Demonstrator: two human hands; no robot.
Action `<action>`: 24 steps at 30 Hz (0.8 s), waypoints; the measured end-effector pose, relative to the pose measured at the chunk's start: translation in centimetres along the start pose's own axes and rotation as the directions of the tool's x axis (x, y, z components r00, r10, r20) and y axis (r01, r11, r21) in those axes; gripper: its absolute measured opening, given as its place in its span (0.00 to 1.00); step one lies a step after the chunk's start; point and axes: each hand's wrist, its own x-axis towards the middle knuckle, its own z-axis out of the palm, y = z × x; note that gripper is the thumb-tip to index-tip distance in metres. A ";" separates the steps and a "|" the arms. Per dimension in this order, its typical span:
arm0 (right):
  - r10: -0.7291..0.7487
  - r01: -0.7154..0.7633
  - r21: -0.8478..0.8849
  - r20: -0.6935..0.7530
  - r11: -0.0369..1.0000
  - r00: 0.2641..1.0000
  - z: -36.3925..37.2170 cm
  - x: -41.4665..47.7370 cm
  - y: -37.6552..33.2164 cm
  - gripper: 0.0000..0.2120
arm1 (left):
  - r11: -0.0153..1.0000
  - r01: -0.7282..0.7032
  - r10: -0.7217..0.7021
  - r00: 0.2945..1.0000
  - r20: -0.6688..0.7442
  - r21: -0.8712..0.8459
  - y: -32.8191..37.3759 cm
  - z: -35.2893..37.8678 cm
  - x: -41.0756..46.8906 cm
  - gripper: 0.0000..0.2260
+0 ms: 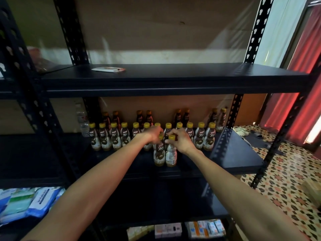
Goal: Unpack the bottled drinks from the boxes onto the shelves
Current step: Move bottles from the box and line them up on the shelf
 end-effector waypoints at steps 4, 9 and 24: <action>0.058 -0.060 0.047 0.046 0.997 0.997 -0.6 0.8 -0.3 0.12 | 1.000 0.009 -0.009 1.000 0.005 0.000 0.2 0.0 -0.2 0.30; 0.067 -0.069 0.025 0.082 0.997 0.994 -1.1 0.9 -0.4 0.18 | 1.000 0.005 -0.005 1.000 0.000 0.000 0.3 0.0 -0.4 0.29; 0.013 -0.009 -0.052 0.073 0.999 0.997 -1.1 1.0 -0.3 0.12 | 1.000 -0.002 0.002 1.000 -0.009 -0.024 -0.5 0.1 -0.2 0.27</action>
